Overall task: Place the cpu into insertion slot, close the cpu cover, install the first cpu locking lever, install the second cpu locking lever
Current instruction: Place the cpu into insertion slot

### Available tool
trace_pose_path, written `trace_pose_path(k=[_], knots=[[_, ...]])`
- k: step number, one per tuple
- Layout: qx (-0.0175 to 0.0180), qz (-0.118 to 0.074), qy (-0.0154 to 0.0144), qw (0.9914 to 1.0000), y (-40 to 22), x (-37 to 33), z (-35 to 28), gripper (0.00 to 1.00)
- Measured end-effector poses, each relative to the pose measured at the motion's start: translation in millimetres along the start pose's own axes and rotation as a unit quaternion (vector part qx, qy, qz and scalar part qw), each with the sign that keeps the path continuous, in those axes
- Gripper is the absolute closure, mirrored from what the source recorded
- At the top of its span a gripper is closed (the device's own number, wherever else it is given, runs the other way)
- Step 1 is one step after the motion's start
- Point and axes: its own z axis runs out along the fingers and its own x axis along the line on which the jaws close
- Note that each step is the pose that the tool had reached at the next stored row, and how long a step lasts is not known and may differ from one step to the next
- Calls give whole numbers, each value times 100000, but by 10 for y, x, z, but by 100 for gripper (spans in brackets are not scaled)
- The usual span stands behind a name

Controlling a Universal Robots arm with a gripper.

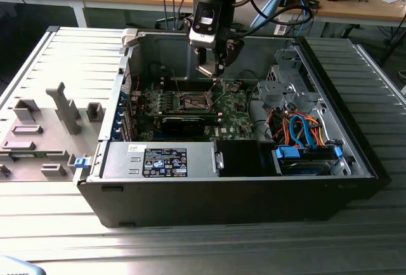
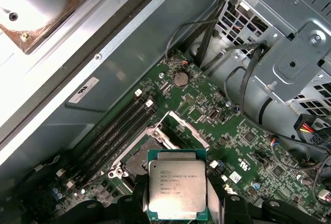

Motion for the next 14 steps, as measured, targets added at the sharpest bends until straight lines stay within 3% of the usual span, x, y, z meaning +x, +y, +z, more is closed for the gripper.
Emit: trace_pose_path(k=[14], knots=[[-23,1200,-108,99993,0,0,0,46]])
